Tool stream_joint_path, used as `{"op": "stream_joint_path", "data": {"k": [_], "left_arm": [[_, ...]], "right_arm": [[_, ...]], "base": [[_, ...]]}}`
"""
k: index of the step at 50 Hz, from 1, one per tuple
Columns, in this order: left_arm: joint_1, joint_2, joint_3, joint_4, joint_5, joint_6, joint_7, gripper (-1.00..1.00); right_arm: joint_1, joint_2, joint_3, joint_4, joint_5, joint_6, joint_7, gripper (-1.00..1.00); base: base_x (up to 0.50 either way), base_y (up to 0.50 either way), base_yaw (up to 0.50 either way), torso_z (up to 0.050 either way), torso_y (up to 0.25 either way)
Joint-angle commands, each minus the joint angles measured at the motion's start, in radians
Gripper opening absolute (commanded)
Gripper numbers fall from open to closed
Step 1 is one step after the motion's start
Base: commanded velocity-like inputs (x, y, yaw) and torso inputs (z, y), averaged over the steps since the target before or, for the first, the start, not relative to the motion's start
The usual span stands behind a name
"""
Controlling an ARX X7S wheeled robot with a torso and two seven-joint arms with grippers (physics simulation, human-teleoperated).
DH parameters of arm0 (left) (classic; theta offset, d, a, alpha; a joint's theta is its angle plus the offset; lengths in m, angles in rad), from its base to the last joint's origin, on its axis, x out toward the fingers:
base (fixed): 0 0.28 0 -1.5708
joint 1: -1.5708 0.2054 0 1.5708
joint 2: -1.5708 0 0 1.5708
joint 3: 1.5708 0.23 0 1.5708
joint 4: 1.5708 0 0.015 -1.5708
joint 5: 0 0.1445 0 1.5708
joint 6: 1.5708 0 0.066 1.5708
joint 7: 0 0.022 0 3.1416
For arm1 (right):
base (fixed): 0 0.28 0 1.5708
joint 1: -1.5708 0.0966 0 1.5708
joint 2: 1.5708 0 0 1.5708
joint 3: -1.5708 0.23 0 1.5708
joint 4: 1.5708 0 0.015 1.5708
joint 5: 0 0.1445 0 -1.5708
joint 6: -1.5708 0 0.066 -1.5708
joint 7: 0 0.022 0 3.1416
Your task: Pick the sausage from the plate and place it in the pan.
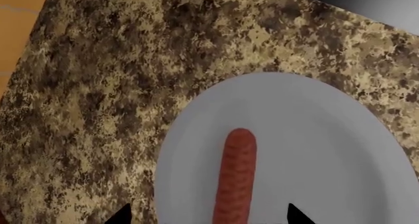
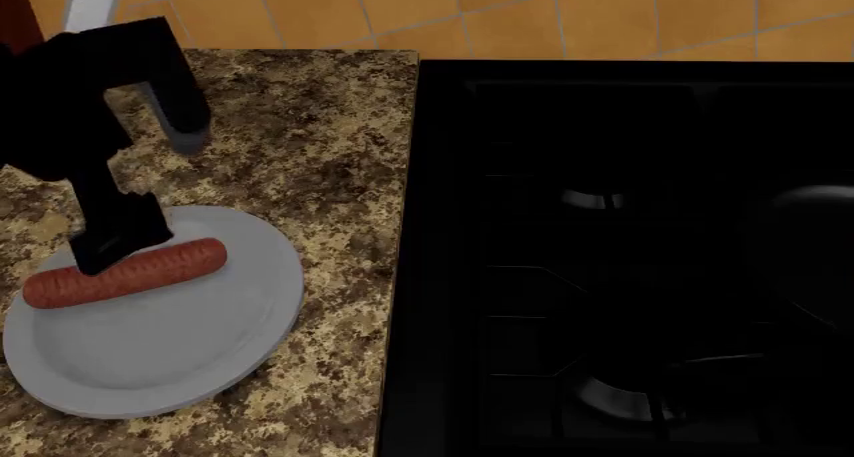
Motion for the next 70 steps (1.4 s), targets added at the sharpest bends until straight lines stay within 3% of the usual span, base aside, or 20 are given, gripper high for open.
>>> {"op": "stream_joint_path", "data": {"k": [1, 12, 26, 70], "left_arm": [[0.022, 0.072, -0.030, -0.122, 0.103, 0.078, 0.007, 1.00], [0.070, 0.087, -0.095, -0.122, 0.177, 0.081, 0.023, 1.00], [0.107, 0.085, -0.138, -0.122, 0.223, 0.054, 0.047, 1.00], [0.165, 0.089, -0.102, -0.122, 0.251, 0.041, 0.022, 1.00]], "right_arm": [[-0.042, -0.008, 0.023, -0.008, -0.040, -0.032, -0.043, 1.00], [-0.074, -0.007, -0.015, -0.004, -0.113, -0.078, -0.092, 1.00], [-0.055, -0.001, -0.031, 0.001, -0.067, -0.067, -0.049, 1.00], [-0.067, 0.002, -0.175, 0.050, -0.183, -0.138, -0.085, 1.00]], "base": [[0.00, 0.00, 0.00, 0.000, 0.000], [0.00, 0.00, 0.00, 0.000, 0.000], [0.00, 0.00, 0.00, 0.000, 0.000], [0.00, 0.00, 0.00, 0.000, 0.000]]}}
